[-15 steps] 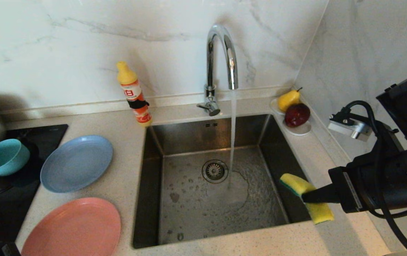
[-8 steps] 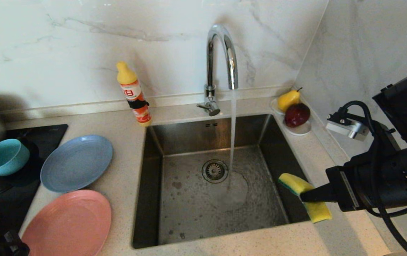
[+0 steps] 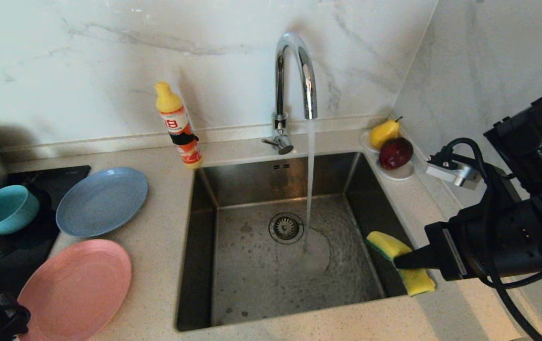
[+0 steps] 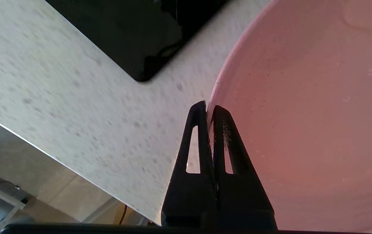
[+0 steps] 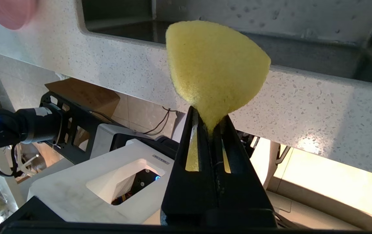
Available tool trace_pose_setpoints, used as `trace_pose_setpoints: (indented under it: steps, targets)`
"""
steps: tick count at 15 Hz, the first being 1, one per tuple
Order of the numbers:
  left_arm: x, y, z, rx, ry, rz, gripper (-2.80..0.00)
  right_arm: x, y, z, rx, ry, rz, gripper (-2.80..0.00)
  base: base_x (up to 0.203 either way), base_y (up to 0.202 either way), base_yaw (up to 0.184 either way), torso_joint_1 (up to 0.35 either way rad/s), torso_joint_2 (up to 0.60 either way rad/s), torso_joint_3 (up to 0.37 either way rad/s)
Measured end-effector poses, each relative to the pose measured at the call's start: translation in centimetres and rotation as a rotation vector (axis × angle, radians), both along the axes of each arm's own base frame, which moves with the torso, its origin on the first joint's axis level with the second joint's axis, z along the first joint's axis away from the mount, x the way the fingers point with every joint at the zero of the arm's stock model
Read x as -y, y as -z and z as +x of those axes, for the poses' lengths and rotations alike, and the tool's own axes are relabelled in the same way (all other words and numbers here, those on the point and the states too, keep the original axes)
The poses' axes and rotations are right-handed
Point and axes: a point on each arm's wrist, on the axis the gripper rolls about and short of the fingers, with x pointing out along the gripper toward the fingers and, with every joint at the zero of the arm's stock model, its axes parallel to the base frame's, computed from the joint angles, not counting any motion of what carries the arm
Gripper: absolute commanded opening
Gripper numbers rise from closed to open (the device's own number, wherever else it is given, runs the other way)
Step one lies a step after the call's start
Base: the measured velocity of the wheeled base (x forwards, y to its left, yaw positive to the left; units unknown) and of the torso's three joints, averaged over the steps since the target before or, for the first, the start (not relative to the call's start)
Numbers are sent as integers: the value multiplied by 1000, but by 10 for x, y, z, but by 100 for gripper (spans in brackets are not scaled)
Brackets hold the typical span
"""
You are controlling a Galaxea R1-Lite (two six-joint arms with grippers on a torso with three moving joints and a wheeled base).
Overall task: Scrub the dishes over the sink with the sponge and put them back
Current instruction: Place the plate on the table, then put down the sponge
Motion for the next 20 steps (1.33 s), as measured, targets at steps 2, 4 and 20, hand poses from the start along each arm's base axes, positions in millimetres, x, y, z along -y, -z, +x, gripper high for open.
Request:
trace_pose_setpoints:
  steps: [2,4,20]
  targets:
    - [-1,0,-1,-3,-2,0,-280,-1,1,1,-3,0,-2,-280,0,0,0,0,0,0]
    - [-1,0,-1,-4,1,0,0,-1,2,2,-5,0,-4,-280,0,0,0,0,0,0]
    - [22,-148,5,558,438,323,-280,6,-4,-7,17,2,5,-280,0,0,0,0,0,0]
